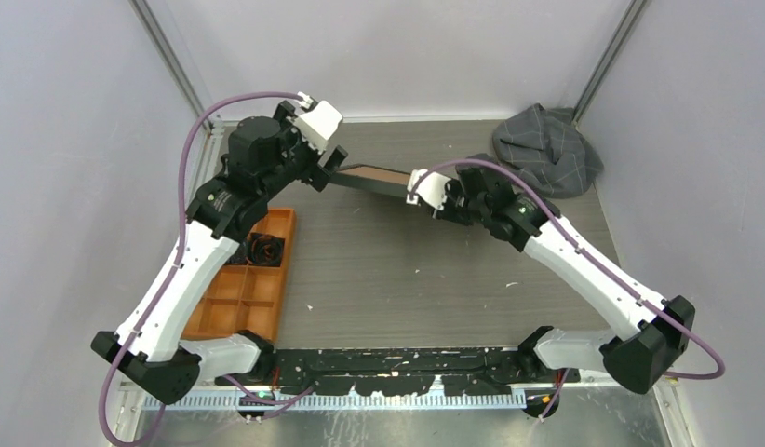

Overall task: Take the photo out of the frame
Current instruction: Turn over the photo frame at the center of the board.

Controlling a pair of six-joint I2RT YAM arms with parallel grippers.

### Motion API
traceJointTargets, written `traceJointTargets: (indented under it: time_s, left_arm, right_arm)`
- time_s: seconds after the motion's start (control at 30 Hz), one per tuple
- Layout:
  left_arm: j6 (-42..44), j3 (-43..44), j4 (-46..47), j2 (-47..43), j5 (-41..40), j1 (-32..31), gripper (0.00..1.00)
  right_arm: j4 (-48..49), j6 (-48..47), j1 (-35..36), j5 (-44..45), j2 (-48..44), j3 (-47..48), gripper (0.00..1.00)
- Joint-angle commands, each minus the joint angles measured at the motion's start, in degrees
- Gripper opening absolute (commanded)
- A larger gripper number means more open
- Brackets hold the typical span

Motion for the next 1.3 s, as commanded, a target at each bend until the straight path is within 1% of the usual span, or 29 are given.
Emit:
traceJointTargets:
  time_s: [0.0, 0.17, 0.3, 0.43, 0.47, 0.57, 0.67, 0.77, 0.83, 1.0, 1.1, 1.27]
  left_arm:
    - [-5.4, 1.76, 1.15, -1.36, -2.8, 1.13, 0.88]
    - [-6.88, 1.29, 2.08, -0.66, -2.32, 1.9, 0.88]
    - [-7.87, 0.48, 2.44, -0.8, -1.87, 2.22, 0.88]
    - [-8.59, -1.7, 3.28, -0.6, -0.81, 2.22, 0.87]
    - [-8.92, -2.28, 3.48, -0.37, -0.26, 2.22, 0.87]
    - [-10.15, -4.44, 4.53, 0.5, 2.58, 2.22, 0.87]
    - [-11.53, -6.92, 6.3, 1.86, 6.42, 2.22, 0.87]
    - [-12.74, -8.63, 7.71, 3.4, 9.35, 2.15, 0.87]
    - [-13.25, -8.79, 7.83, 4.5, 10.73, 2.13, 0.87]
    - [-14.63, -9.98, 9.29, 5.79, 13.65, 1.94, 0.87]
    - [-15.51, -10.92, 9.76, 6.35, 14.5, 1.4, 0.87]
    - [-16.36, -13.65, 11.68, 6.94, 14.84, 0.39, 0.86]
  right_arm:
    - [-7.05, 20.95, -1.51, -8.86, 1.88, 11.68, 0.01]
    - [-10.65, 30.99, -7.6, -13.12, 6.01, 21.1, 0.01]
    - [-13.67, 43.69, -14.34, -16.82, 8.63, 27.77, 0.01]
    - [-13.41, 53.62, -23.93, -23.13, 9.13, 29.19, 0.01]
    - [-13.12, 55.59, -27.58, -25.16, 9.24, 29.22, 0.01]
    - [-13.36, 59.82, -34.07, -30.32, 10.15, 29.98, 0.01]
    - [-13.78, 63.54, -38.89, -35.54, 11.67, 31.42, 0.01]
    - [-14.05, 66.91, -40.42, -40.09, 12.88, 33.86, 0.01]
    - [-13.49, 68.3, -40.44, -41.42, 12.93, 35.28, 0.01]
    - [-11.62, 70.27, -40.74, -41.52, 12.16, 37.16, 0.01]
    - [-10.21, 70.78, -41.7, -42.31, 11.65, 33.92, 0.01]
    - [-6.54, 69.55, -45.45, -46.27, 10.57, 22.42, 0.01]
